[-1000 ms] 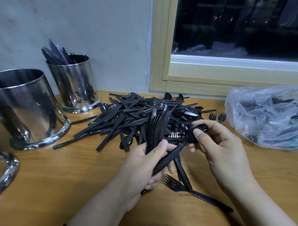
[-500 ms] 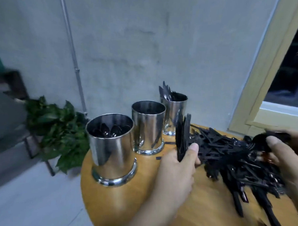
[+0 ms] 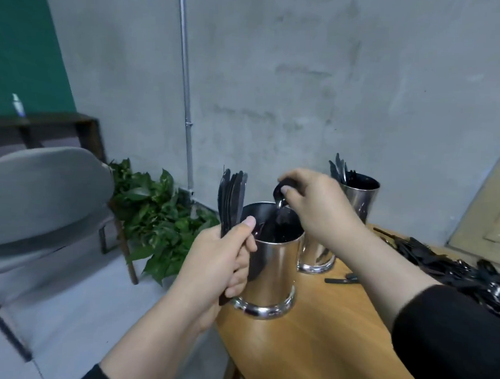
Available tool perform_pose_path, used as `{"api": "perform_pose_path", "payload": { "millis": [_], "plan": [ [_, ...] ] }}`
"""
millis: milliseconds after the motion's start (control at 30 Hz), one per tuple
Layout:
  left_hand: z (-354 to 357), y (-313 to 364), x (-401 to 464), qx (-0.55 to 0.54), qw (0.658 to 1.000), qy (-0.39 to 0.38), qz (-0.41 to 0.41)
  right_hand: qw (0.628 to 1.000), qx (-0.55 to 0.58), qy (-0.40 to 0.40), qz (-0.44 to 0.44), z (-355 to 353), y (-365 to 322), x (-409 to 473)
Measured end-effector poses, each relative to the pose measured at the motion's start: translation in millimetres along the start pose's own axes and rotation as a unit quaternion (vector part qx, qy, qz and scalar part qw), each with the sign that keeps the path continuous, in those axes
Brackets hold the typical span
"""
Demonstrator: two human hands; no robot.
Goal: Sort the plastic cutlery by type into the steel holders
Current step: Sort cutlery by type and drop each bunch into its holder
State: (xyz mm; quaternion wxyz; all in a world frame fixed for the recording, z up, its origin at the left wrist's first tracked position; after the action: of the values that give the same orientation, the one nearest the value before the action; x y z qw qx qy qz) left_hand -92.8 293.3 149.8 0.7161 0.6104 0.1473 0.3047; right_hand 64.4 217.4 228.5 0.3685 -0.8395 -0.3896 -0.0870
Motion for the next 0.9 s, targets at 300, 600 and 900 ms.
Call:
{"api": "perform_pose_path", "payload": {
  "millis": [300, 600, 900],
  "plan": [
    [13.2, -2.1, 1.8, 0.003, 0.994, -0.098, -0.055, 0.985, 0.16, -0.061, 0.024, -12.5, 9.1, -14.1],
    [96.3, -0.2, 5.9, 0.009, 0.945, -0.297, -0.134, 0.857, 0.432, -0.266, 0.084, -37.3, 14.6, -43.4],
    [146.1, 20.9, 55.5, 0.182, 0.959, -0.212, 0.036, 0.872, 0.471, -0.018, 0.134, -113.8, 97.7, -13.1]
  ]
}}
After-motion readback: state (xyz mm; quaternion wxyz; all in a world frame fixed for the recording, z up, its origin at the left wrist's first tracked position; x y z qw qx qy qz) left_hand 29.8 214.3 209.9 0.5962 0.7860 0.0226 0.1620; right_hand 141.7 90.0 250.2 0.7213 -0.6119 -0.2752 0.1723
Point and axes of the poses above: each hand's wrist, its own x-axis towards the middle knuckle, its own z-axis out of the palm, y = z × x, the point moved 6 cm from there along x, towards the middle knuckle, and after that the axes turned 7 degrees about z, right-handed, at the moved point
